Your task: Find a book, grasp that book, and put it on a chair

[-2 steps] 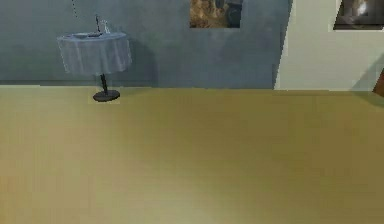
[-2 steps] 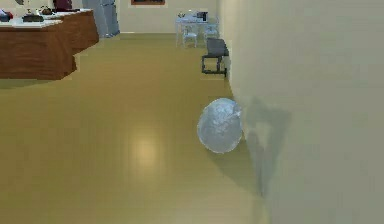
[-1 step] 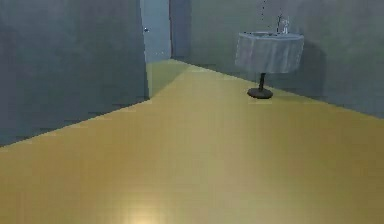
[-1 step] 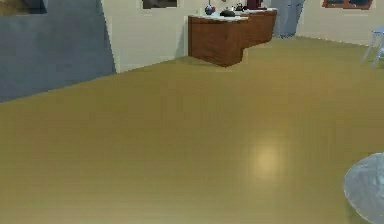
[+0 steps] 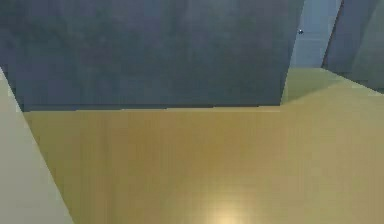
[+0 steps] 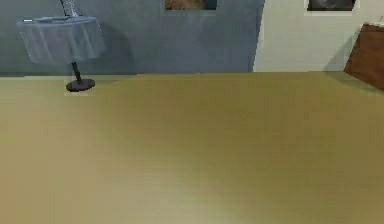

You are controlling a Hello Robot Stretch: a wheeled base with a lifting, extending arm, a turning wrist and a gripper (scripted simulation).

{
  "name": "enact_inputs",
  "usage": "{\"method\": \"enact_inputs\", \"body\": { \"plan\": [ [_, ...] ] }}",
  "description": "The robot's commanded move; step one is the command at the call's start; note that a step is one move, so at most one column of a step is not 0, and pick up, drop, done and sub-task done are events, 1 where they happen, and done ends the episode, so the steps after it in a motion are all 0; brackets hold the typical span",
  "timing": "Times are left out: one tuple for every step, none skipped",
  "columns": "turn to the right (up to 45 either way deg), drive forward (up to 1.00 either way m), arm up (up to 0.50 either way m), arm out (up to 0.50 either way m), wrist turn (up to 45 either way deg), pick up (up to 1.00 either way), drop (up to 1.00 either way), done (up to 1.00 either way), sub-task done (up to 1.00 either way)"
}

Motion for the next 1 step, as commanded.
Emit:
{"method": "enact_inputs", "body": {
  "plan": [
    [0.0,0.95,0.00,0.00,0.0,0.00,0.00,0.00,0.00]
  ]
}}
